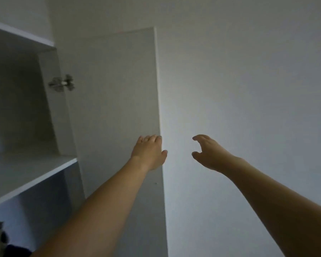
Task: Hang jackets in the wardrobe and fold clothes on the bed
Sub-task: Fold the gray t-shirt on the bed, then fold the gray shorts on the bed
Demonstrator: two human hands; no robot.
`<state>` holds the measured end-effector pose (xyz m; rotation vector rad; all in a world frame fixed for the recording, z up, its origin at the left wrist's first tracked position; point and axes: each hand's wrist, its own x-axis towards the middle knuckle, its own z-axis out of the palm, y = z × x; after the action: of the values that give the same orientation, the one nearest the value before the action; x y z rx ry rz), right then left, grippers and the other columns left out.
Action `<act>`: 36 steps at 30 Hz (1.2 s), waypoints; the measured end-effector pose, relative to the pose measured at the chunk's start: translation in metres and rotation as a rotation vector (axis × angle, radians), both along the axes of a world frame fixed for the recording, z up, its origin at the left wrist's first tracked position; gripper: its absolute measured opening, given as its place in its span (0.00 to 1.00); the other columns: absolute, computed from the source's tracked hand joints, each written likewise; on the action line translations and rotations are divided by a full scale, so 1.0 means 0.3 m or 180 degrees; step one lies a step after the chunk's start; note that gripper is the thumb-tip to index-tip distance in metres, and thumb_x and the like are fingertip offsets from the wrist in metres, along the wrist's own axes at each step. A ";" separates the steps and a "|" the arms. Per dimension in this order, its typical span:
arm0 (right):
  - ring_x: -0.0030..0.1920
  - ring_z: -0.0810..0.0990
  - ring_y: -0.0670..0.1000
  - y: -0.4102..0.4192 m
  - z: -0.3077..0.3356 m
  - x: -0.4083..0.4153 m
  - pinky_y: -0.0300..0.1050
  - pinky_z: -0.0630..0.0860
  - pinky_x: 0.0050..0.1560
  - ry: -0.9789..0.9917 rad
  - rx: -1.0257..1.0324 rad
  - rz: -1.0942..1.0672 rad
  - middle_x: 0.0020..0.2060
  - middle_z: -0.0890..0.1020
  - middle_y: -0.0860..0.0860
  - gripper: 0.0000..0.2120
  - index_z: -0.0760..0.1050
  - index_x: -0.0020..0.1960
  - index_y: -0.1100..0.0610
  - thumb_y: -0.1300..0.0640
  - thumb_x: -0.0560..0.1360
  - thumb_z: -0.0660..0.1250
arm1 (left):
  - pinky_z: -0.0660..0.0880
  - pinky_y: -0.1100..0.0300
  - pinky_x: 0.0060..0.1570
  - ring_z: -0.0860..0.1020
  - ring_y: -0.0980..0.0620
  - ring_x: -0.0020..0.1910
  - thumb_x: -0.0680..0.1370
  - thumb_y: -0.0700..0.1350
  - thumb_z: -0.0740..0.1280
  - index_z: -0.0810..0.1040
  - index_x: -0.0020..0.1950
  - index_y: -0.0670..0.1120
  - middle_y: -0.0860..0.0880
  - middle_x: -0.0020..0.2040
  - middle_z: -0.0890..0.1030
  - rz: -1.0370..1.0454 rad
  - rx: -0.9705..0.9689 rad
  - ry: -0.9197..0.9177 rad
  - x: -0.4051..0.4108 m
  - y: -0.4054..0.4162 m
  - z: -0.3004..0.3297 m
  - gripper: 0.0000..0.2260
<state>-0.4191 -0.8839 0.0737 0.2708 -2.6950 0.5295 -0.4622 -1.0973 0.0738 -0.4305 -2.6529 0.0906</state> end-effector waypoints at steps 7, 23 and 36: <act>0.73 0.64 0.53 0.818 -0.130 0.449 0.45 0.61 0.71 -0.0206 0.0036 -0.0944 0.74 0.65 0.52 0.28 0.60 0.75 0.57 0.54 0.78 0.63 | 0.49 0.45 0.76 0.57 0.45 0.77 0.82 0.55 0.52 0.54 0.79 0.42 0.45 0.79 0.59 -0.0825 -0.0029 -0.0235 0.248 0.865 -0.117 0.29; 0.72 0.65 0.55 2.315 -0.437 1.146 0.50 0.65 0.70 -0.0766 -0.0380 -0.2288 0.74 0.64 0.53 0.30 0.60 0.76 0.56 0.55 0.78 0.66 | 0.48 0.48 0.77 0.57 0.46 0.77 0.82 0.56 0.53 0.52 0.80 0.44 0.45 0.80 0.56 -0.2074 -0.0143 -0.0692 0.754 2.542 -0.390 0.30; 0.73 0.64 0.53 3.587 -0.534 1.671 0.46 0.62 0.71 -0.1093 -0.0518 -0.2804 0.74 0.64 0.52 0.29 0.61 0.76 0.56 0.55 0.77 0.63 | 0.50 0.48 0.76 0.59 0.45 0.76 0.82 0.54 0.53 0.53 0.79 0.43 0.44 0.79 0.58 -0.2340 -0.0202 -0.1548 1.169 3.921 -0.562 0.29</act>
<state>0.0823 0.1921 -0.0865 -1.0858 -2.6884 0.5263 -0.1115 0.0789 -0.0949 -1.5802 -2.7474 -0.1817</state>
